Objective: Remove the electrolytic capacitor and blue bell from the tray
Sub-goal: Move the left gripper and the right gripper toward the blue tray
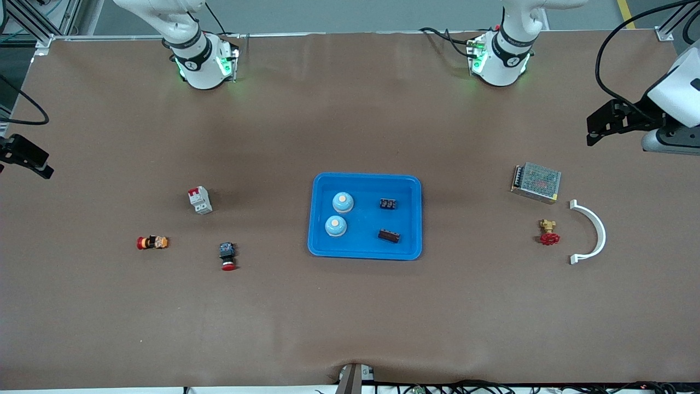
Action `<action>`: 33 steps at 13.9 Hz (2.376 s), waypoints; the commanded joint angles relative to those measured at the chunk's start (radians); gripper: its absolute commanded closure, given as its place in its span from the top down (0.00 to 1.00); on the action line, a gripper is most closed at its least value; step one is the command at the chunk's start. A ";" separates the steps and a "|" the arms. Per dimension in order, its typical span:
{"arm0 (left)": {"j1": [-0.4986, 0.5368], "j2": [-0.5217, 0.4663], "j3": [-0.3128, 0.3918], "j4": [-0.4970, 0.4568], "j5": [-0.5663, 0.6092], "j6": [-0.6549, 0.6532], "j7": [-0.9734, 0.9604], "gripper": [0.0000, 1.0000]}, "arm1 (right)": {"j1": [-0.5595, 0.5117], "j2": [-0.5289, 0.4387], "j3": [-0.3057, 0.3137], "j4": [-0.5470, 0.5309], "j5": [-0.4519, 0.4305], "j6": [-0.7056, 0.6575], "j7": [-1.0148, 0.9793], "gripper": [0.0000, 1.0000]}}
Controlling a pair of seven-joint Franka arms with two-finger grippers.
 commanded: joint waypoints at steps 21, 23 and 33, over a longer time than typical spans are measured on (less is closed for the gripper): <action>-0.015 -0.007 -0.076 -0.209 -0.042 0.110 -0.255 1.00 | -0.021 0.011 0.017 0.023 -0.004 -0.016 -0.003 1.00; -0.015 -0.043 -0.081 -0.287 -0.051 0.175 -0.358 1.00 | -0.018 0.013 0.017 0.021 -0.002 -0.018 0.006 1.00; -0.027 -0.008 -0.121 -0.381 -0.118 0.324 -0.836 1.00 | 0.093 0.037 0.020 0.026 -0.002 -0.004 0.012 1.00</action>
